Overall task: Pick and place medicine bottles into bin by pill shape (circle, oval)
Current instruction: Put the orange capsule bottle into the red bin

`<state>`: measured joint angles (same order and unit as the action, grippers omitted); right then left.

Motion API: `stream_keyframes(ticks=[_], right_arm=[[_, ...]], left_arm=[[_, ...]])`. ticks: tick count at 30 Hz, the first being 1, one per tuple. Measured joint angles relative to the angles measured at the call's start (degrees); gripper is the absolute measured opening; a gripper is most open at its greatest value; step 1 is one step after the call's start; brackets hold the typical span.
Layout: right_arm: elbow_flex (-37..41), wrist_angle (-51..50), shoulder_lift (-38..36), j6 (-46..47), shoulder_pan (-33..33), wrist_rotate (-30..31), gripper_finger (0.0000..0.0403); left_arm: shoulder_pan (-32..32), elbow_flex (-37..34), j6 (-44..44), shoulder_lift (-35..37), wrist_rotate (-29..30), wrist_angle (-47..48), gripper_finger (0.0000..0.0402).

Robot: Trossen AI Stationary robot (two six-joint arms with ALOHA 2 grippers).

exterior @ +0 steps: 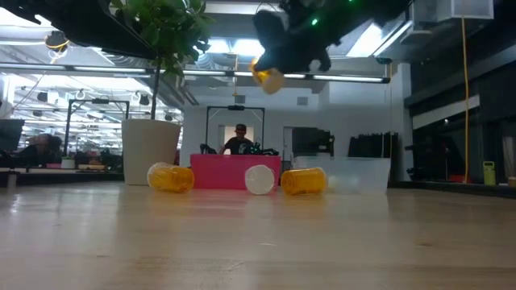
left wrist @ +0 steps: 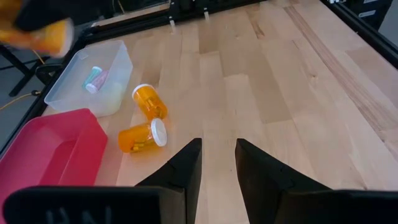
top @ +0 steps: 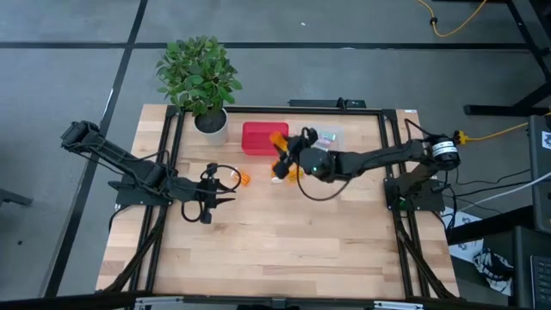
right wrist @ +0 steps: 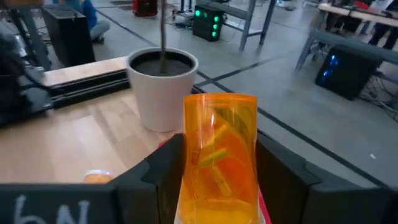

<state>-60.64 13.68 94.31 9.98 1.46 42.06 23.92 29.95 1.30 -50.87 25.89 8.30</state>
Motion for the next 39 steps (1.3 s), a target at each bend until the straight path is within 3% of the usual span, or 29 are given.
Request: stream_keyframes(ticks=[10,14,20,34,39], right_arm=[[0.11,5.14,8.48,9.36,-7.51,-2.20,0.0203],[0.13,6.76,9.17,10.98,-8.90,-8.06,0.0228],[0.13,11.78,9.17,12.24,-9.56,-9.45,0.0244],[0.09,12.79,9.17,11.35,-6.34,-38.07,0.0245],[0.07,6.74,9.11,12.35,-4.96,-37.39,0.0245]], left_arm=[[-0.02,0.00,0.00,0.00,0.13,0.02,0.0092],[-0.02,0.00,-0.02,0.00,0.17,0.04,0.0092],[-0.02,0.00,-0.02,0.00,0.26,0.04,0.0092],[-0.02,0.00,-0.46,0.00,0.26,0.04,0.0092],[-0.02,0.00,-0.39,0.00,0.26,0.04,0.0092]])
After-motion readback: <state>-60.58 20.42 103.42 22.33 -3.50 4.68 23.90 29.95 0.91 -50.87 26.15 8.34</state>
